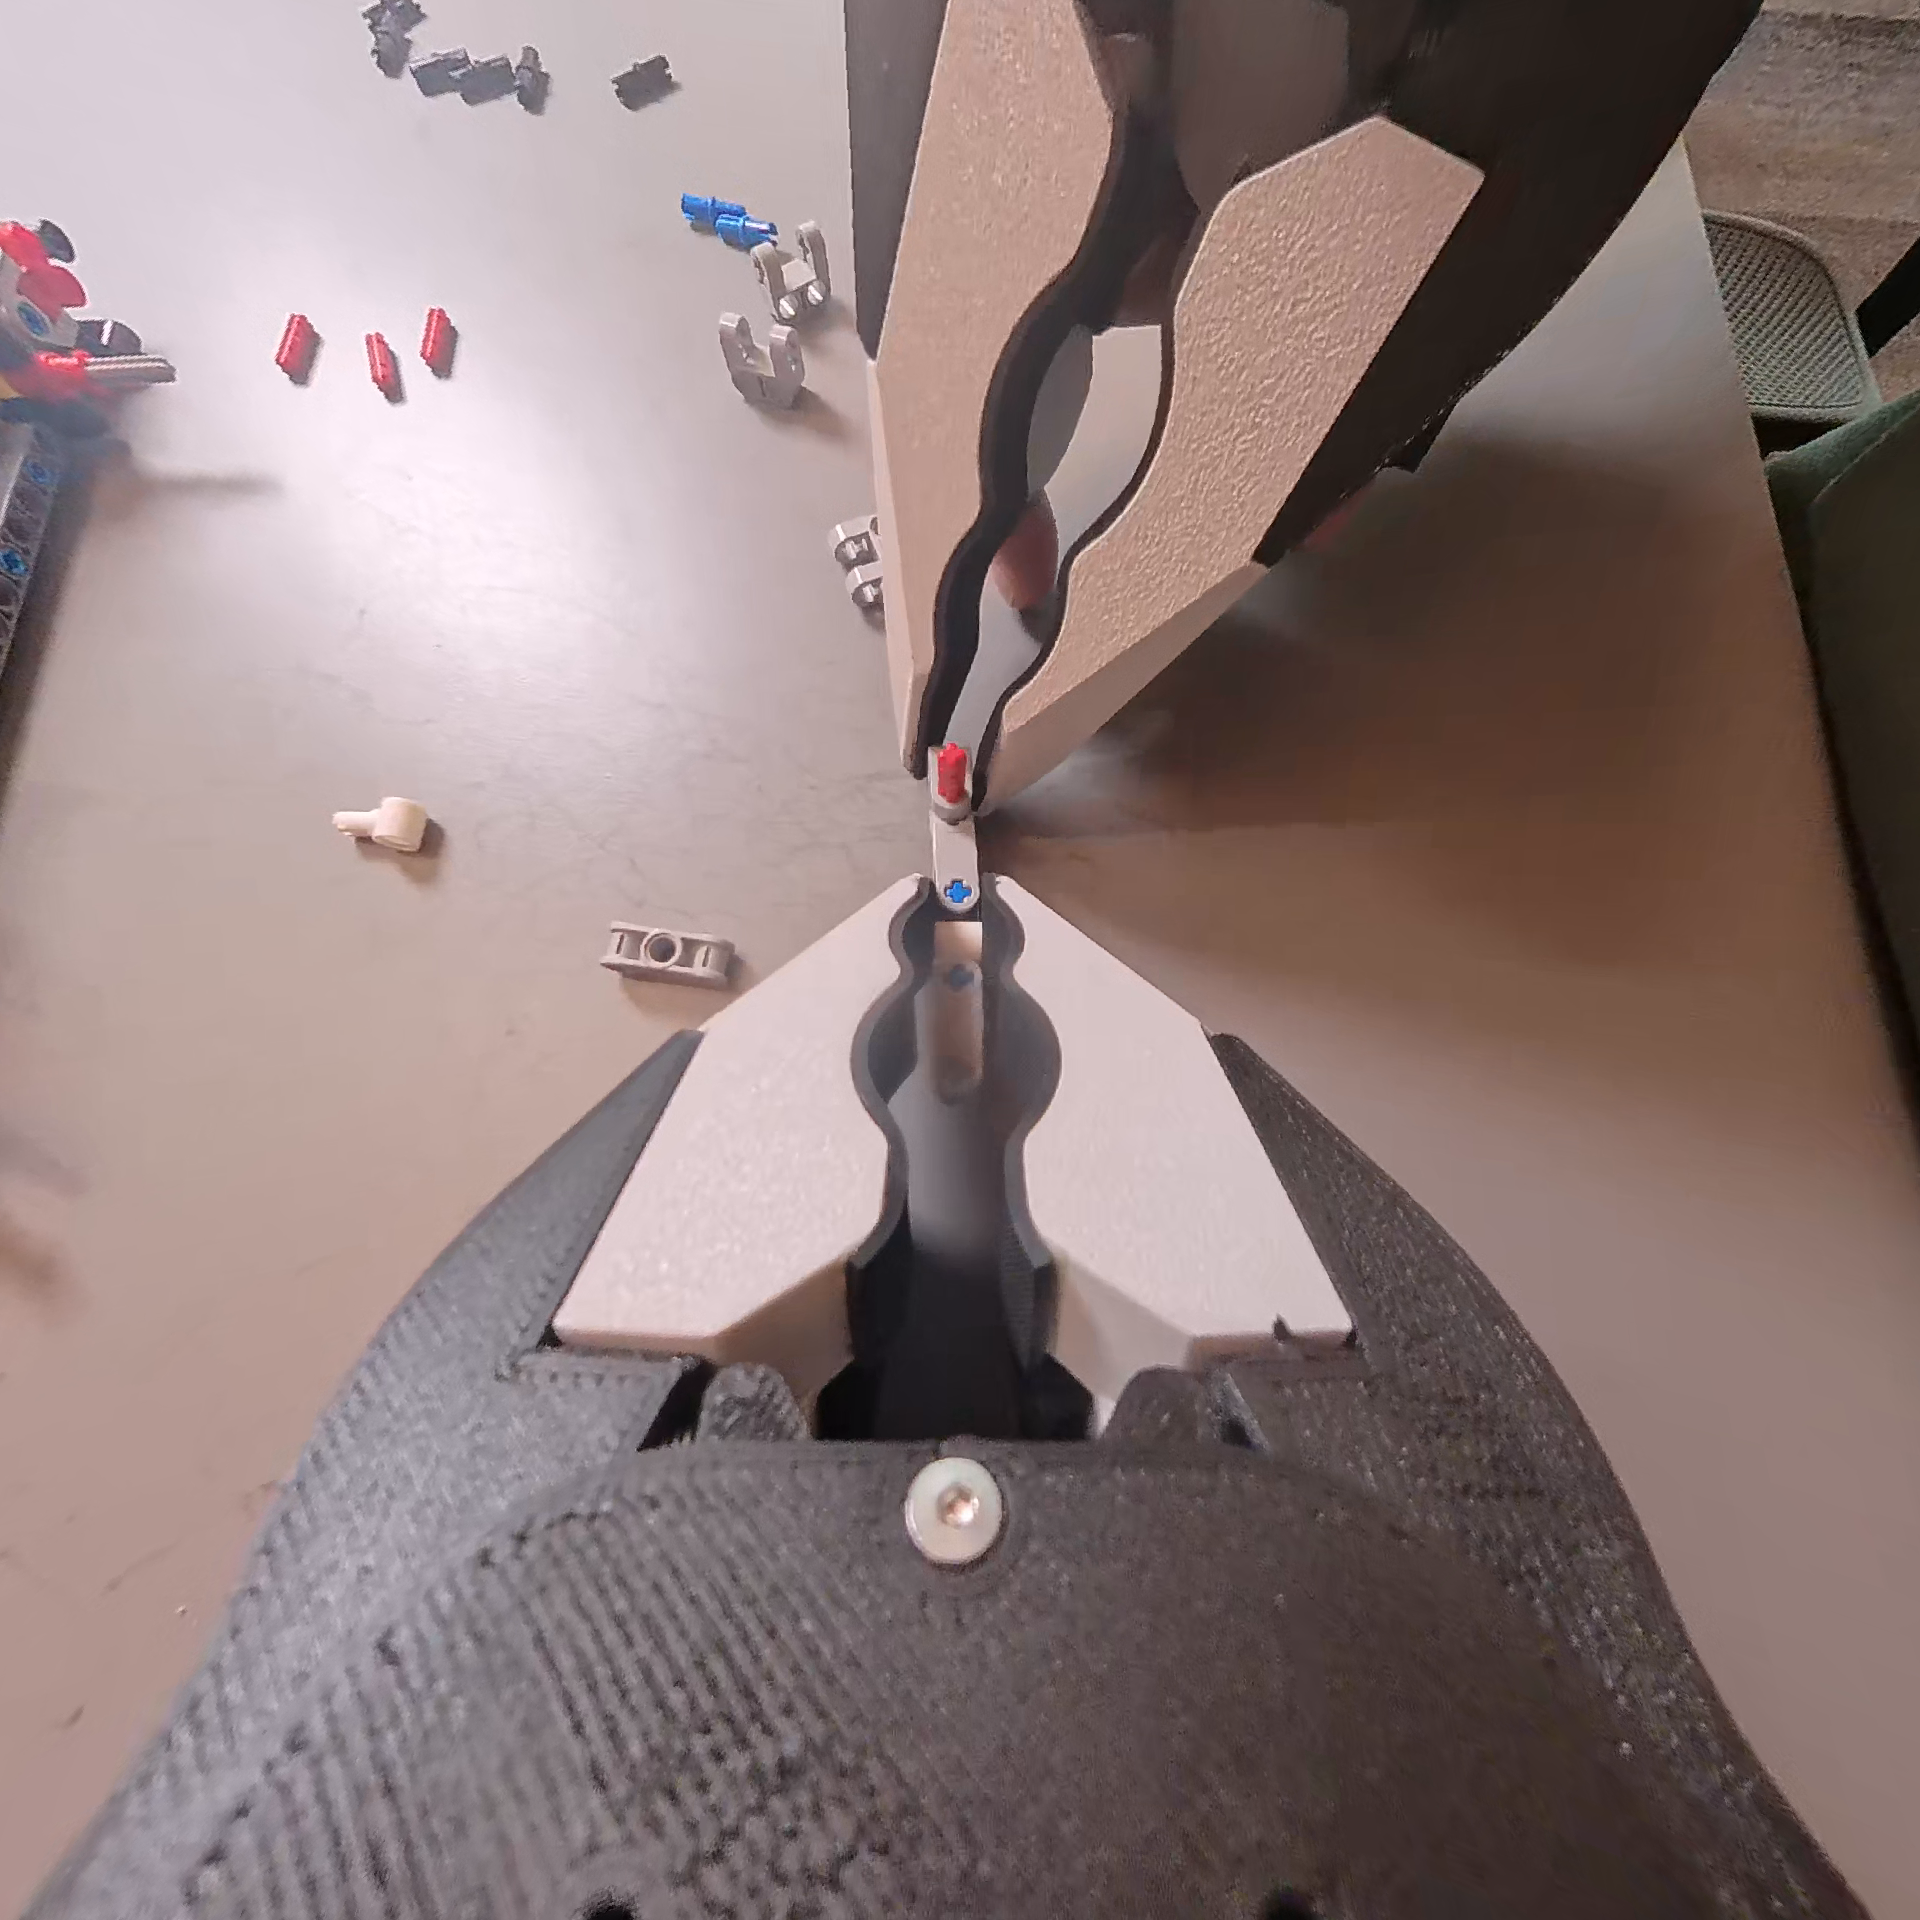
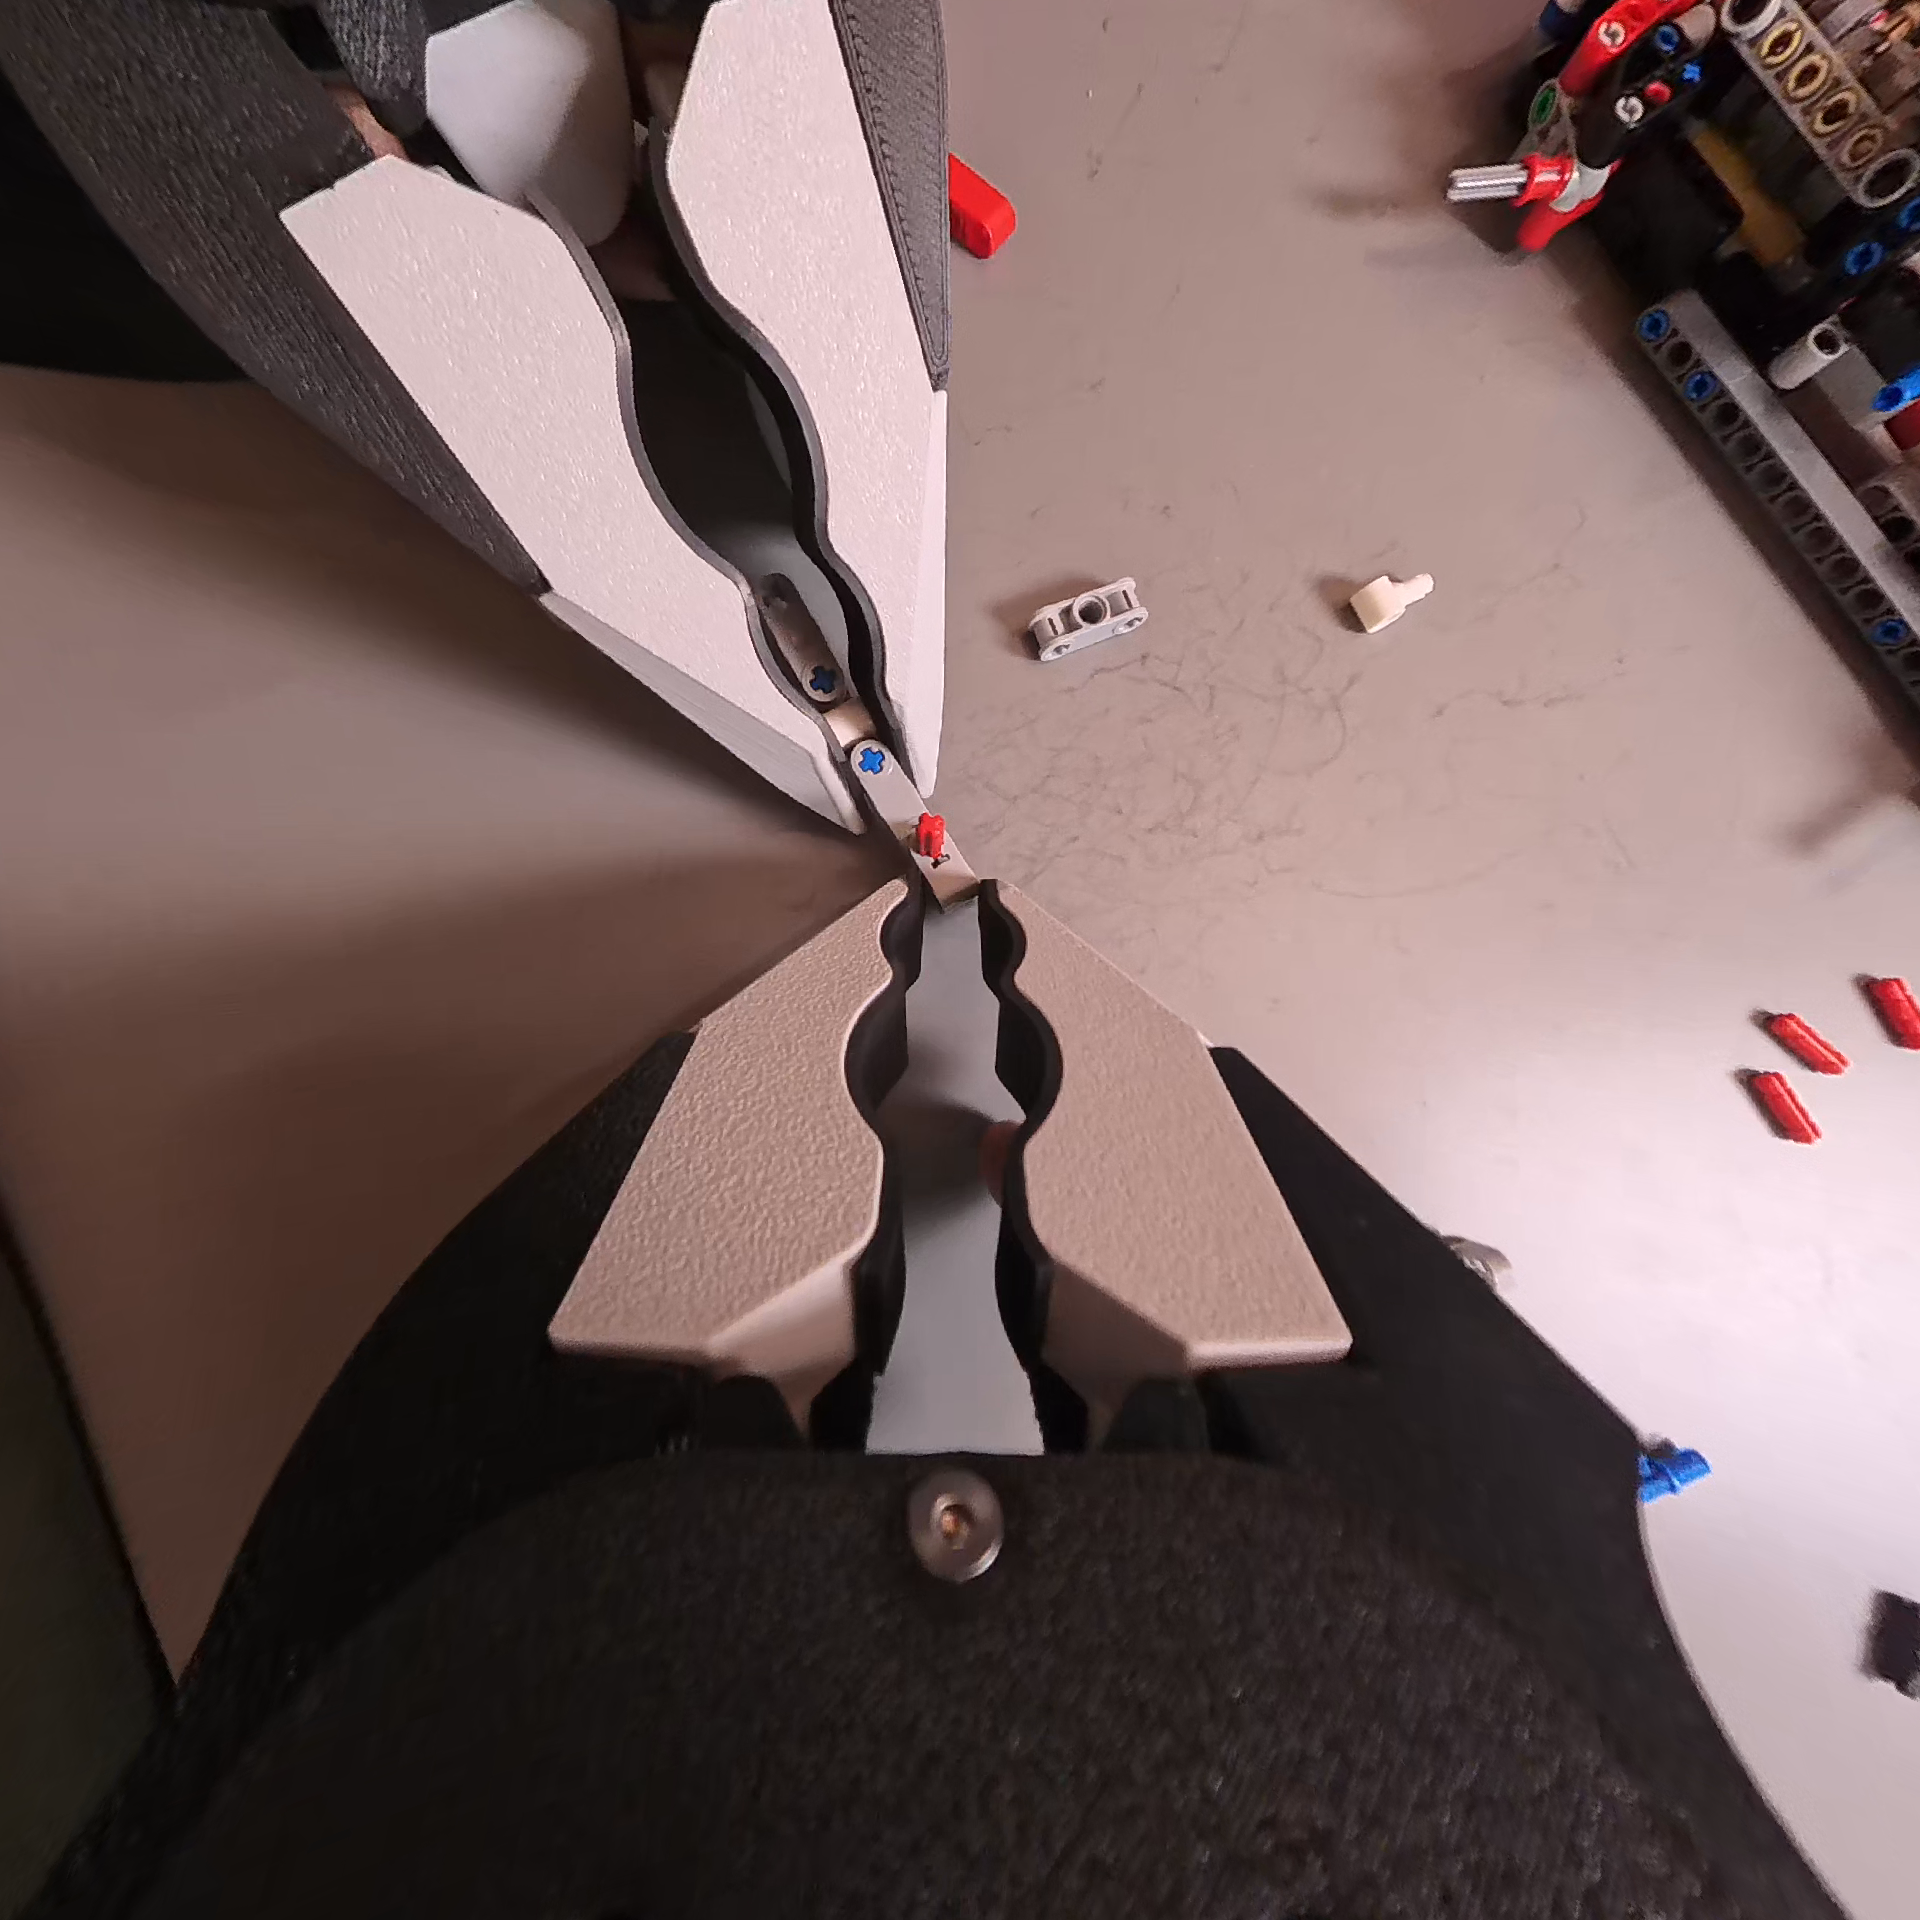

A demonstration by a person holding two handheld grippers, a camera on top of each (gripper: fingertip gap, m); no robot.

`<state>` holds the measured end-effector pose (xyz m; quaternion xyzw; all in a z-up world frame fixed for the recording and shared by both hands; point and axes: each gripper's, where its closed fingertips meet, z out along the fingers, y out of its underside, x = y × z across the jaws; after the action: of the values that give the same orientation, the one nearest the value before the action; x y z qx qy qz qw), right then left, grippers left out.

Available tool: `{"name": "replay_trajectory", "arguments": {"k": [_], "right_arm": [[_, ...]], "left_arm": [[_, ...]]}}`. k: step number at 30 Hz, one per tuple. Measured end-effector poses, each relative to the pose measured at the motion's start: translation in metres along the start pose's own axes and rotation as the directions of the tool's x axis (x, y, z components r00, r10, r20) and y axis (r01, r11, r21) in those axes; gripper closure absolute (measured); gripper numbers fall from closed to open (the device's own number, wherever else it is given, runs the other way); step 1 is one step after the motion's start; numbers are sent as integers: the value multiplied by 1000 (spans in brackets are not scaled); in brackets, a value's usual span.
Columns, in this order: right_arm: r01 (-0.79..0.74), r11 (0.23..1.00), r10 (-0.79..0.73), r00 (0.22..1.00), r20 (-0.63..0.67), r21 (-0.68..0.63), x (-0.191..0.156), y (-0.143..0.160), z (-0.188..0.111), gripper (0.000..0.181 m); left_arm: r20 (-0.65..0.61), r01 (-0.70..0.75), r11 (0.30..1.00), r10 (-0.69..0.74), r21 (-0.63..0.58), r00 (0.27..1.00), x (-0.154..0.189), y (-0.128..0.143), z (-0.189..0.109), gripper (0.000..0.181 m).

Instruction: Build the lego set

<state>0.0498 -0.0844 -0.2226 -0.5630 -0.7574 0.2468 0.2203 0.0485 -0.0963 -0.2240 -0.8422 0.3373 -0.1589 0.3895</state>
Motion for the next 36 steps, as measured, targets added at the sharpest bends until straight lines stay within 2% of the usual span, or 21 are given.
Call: {"name": "replay_trajectory", "arguments": {"k": [14,22,36], "right_arm": [[-3,1000,3,1000,-18,-20,-1,0,1,172],[54,999,-54,999,10,-5,0,1,-1,166],[118,993,-118,992,39,14,-3,0,0,175]], "left_arm": [[19,-13,1000,13,-2,1000,-1,0,0,176],[9,-11,1000,11,-1,1000,-1,0,0,176],[-4,-4,1000,4,-2,1000,0,1,0,176]]}}
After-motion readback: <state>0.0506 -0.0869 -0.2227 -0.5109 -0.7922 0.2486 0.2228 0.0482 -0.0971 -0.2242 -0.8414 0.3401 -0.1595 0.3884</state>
